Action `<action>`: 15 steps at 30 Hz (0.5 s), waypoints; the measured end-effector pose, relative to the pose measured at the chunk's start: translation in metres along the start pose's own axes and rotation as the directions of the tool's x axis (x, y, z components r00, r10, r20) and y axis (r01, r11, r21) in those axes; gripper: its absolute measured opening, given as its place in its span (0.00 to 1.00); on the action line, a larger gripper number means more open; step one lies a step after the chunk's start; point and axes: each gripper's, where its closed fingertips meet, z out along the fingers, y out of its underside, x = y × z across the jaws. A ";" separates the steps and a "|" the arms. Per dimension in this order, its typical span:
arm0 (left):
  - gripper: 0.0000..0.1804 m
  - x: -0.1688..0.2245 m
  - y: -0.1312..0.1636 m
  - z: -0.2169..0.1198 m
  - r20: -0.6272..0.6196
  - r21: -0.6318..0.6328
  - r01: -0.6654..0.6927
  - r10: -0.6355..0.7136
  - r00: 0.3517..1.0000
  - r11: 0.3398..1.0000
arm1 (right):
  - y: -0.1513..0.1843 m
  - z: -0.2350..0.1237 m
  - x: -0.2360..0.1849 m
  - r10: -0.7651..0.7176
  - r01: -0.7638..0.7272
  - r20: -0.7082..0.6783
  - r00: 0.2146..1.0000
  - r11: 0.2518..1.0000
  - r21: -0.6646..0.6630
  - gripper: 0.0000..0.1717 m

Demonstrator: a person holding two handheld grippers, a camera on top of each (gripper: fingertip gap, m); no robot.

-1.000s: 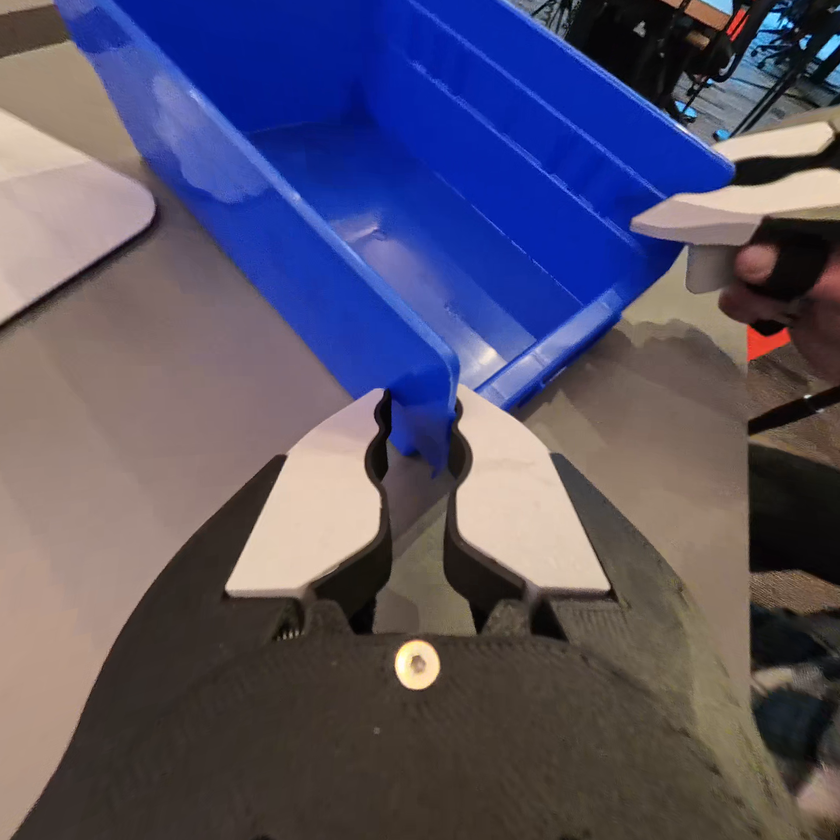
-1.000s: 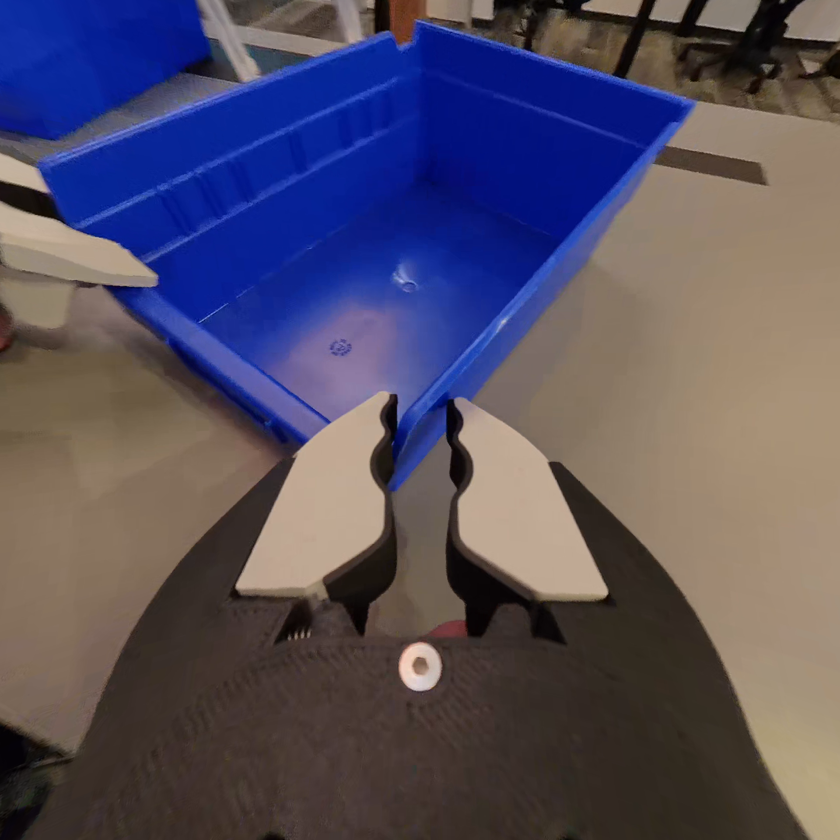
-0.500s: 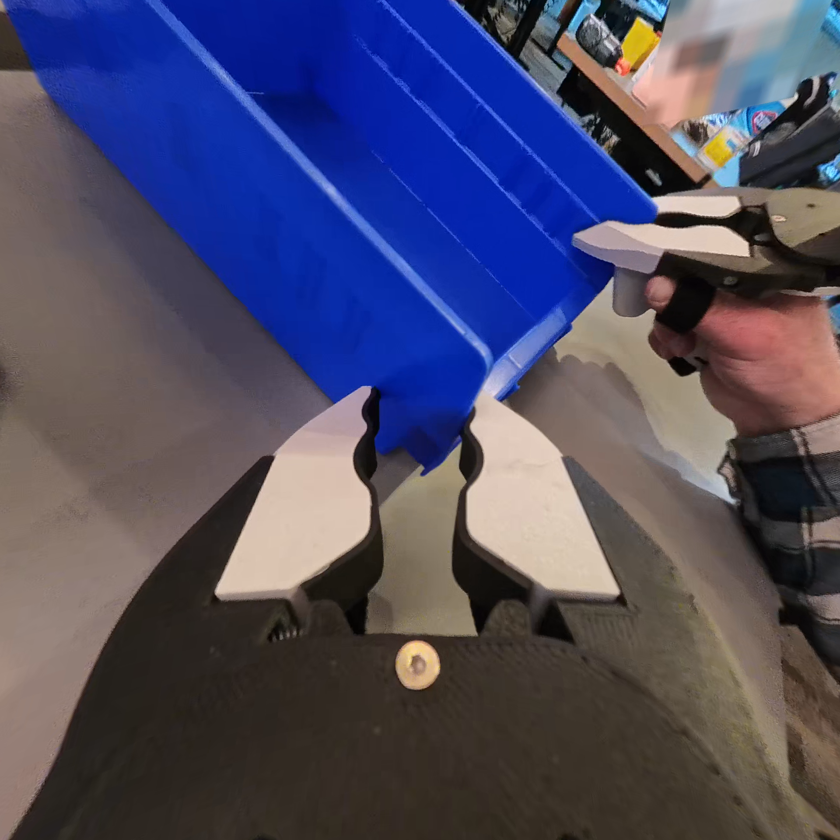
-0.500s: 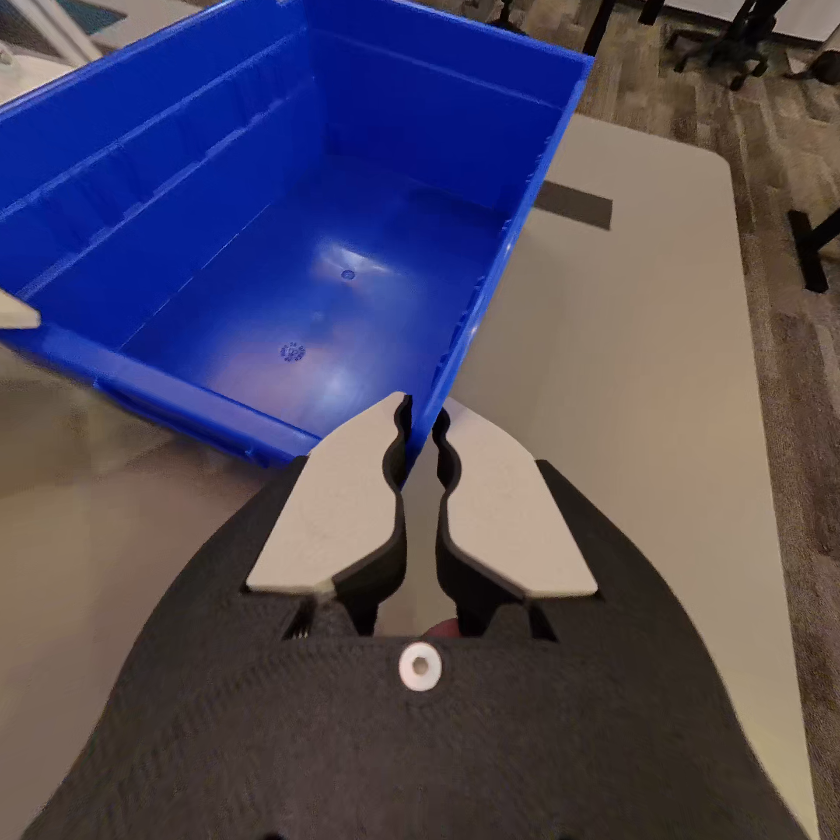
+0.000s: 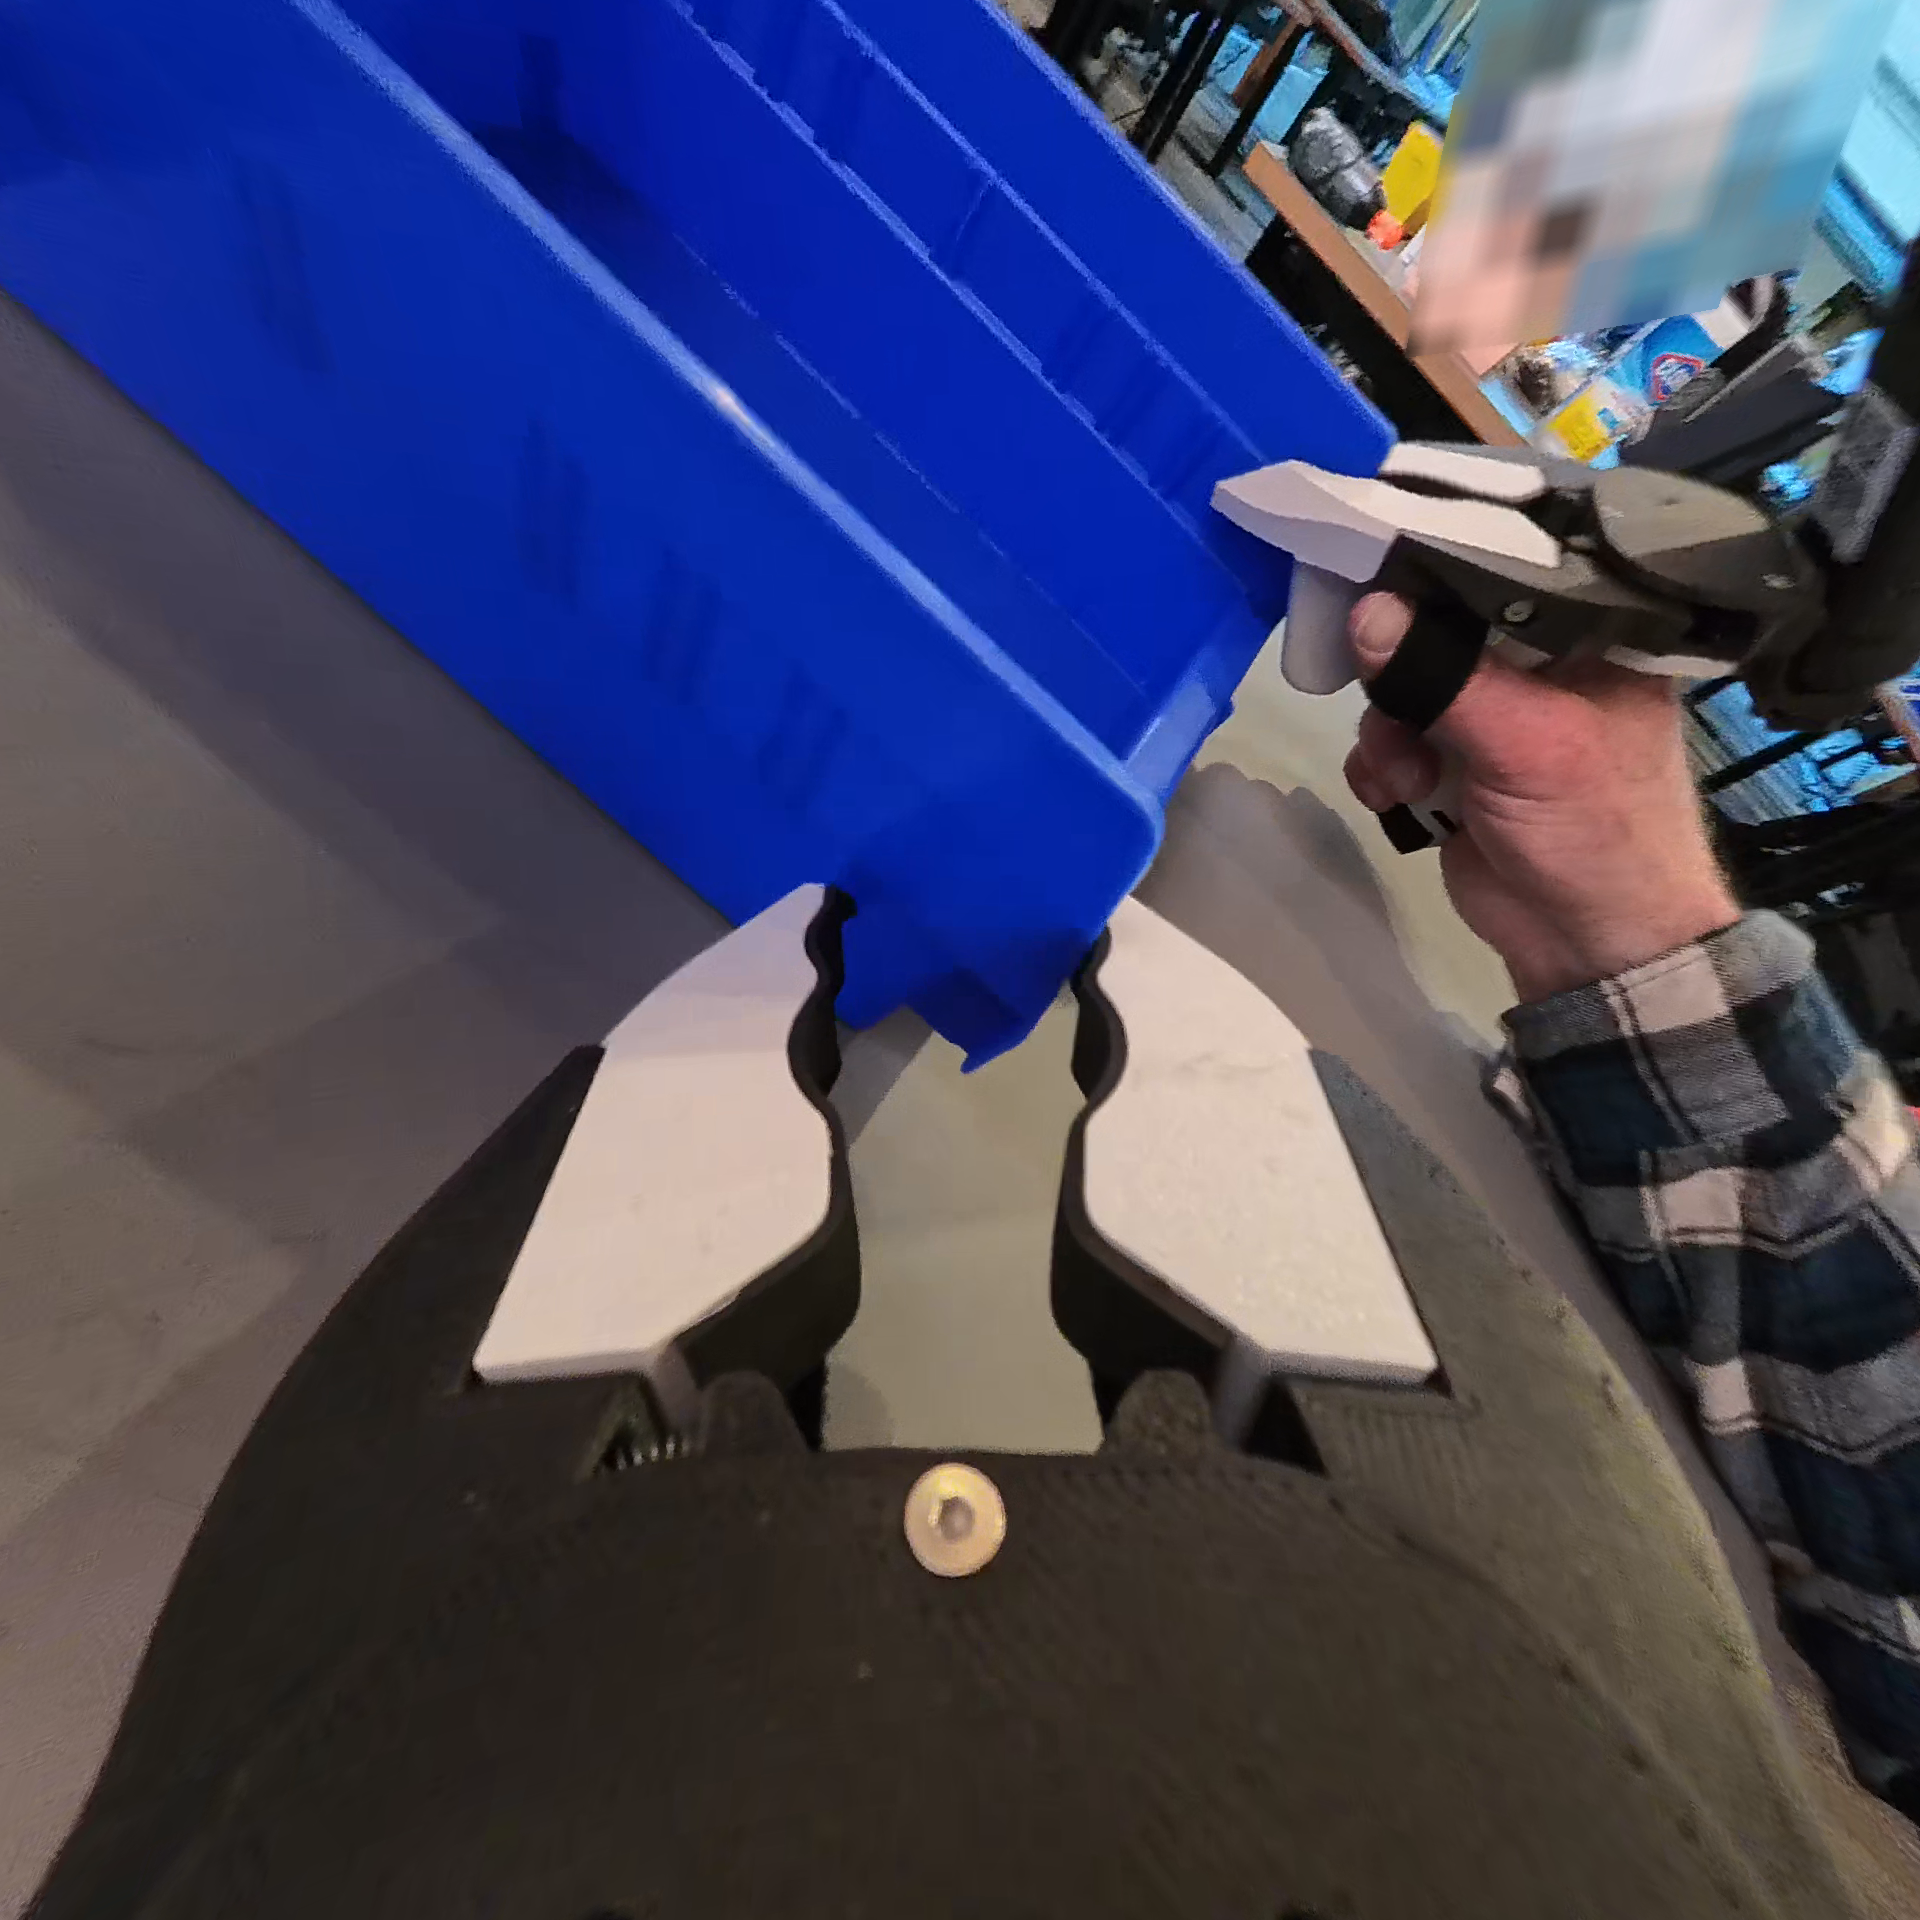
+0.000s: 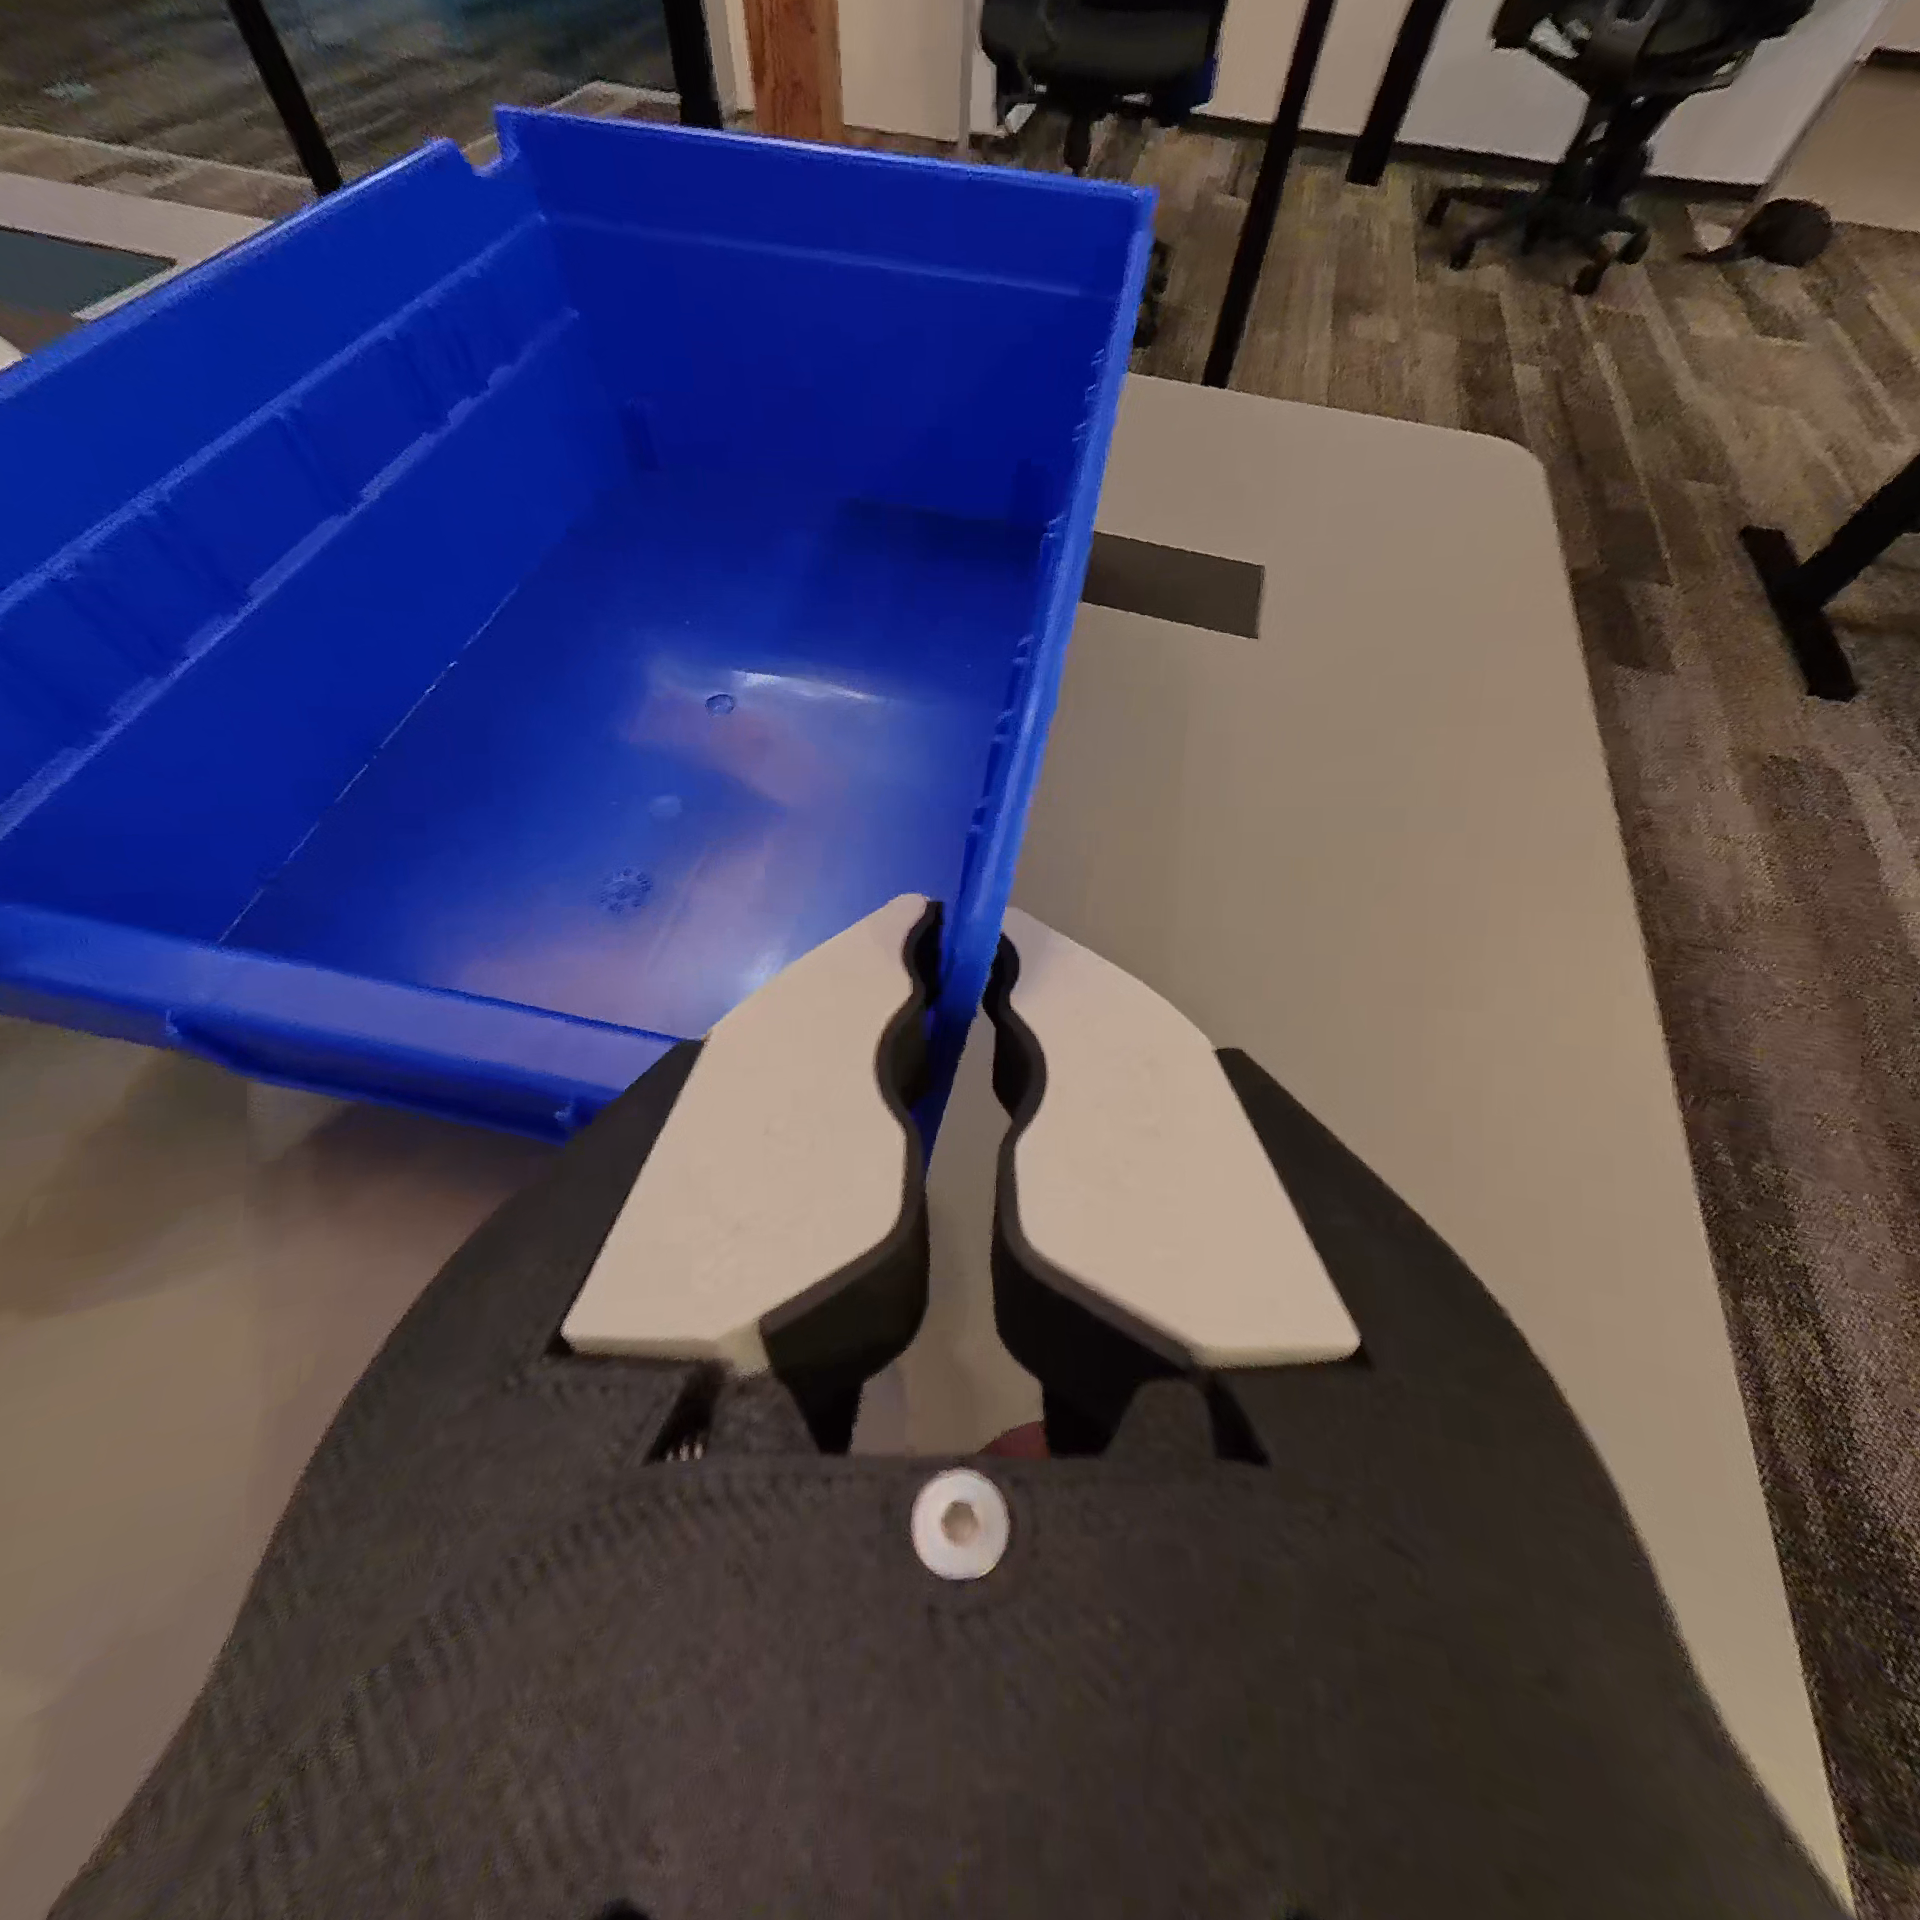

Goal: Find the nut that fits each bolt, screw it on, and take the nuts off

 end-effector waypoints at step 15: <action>0.12 -0.053 0.030 -0.174 0.101 0.110 -0.338 0.328 0.939 0.935 | -0.067 -0.040 -0.240 -0.513 0.464 0.016 0.859 0.789 0.402 0.14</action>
